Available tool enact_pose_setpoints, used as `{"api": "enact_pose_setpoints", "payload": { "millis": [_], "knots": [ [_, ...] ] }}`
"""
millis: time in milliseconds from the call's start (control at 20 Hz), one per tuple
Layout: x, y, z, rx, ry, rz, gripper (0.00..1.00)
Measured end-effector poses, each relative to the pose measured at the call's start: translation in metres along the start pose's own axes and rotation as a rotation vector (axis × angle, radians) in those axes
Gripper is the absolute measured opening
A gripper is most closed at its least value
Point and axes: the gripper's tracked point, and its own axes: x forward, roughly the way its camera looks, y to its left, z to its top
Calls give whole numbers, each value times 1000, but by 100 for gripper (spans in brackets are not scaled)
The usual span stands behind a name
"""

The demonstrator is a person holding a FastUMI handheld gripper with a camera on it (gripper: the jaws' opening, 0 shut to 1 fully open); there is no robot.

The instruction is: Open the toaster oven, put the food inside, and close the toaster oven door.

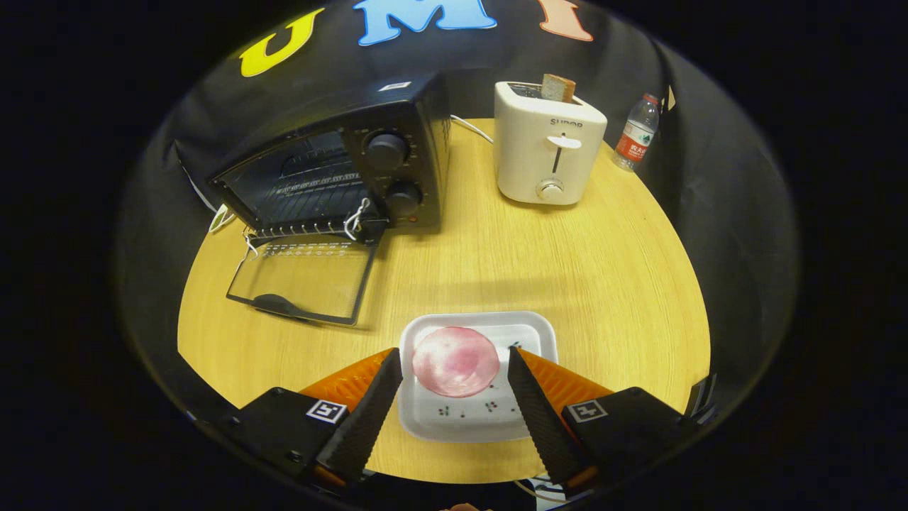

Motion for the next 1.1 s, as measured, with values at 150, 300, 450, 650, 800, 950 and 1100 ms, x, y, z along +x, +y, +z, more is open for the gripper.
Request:
{"api": "enact_pose_setpoints", "payload": {
  "millis": [150,300,450,650,800,950,1100],
  "knots": [
    [7,-30,2,-3,21,3,97],
    [16,-56,-6,-12,55,6,97],
    [20,-75,-14,-12,83,16,97],
    [30,-85,-25,-21,116,39,97],
    [35,-83,-39,-18,163,51,97],
    [38,-84,-48,-58,179,11,96],
    [39,-75,-49,-79,173,7,91]
  ]
}}
